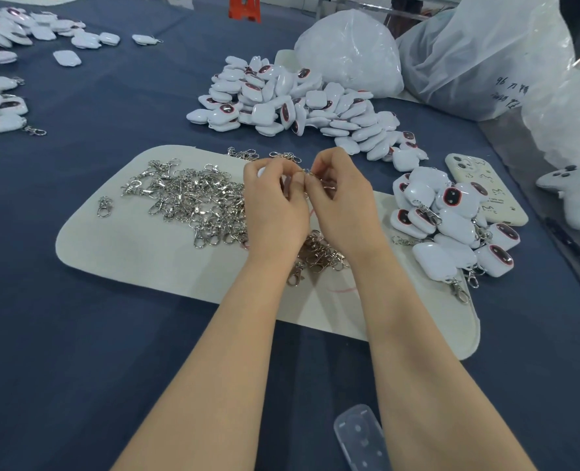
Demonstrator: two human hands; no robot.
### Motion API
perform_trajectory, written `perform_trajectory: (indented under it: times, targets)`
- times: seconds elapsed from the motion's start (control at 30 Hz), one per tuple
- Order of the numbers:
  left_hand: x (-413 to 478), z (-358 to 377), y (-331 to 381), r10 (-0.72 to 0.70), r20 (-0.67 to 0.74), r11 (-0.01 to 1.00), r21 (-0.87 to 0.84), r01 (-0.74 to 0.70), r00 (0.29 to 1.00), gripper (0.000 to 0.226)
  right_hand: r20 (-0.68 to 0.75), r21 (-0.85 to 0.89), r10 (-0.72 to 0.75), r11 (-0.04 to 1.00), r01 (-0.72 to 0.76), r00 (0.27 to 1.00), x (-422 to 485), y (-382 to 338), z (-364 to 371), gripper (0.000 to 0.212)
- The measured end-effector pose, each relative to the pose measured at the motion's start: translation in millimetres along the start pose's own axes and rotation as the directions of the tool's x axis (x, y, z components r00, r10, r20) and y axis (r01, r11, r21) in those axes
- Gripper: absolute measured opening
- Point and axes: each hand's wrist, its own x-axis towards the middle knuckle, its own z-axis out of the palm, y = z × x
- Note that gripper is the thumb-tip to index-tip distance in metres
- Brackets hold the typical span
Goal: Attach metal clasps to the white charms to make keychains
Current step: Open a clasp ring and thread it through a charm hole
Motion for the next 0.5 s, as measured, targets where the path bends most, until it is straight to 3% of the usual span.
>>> perform_trajectory:
  times: [0.5]
  targets:
    - [-0.1, -0.9, 1.7, 0.016, -0.013, 0.999, -0.030, -0.017, 1.000, 0.009, -0.034, -0.079, -0.079, 0.994, 0.076, 0.996, -2.3, -2.6, 1.6, 0.013]
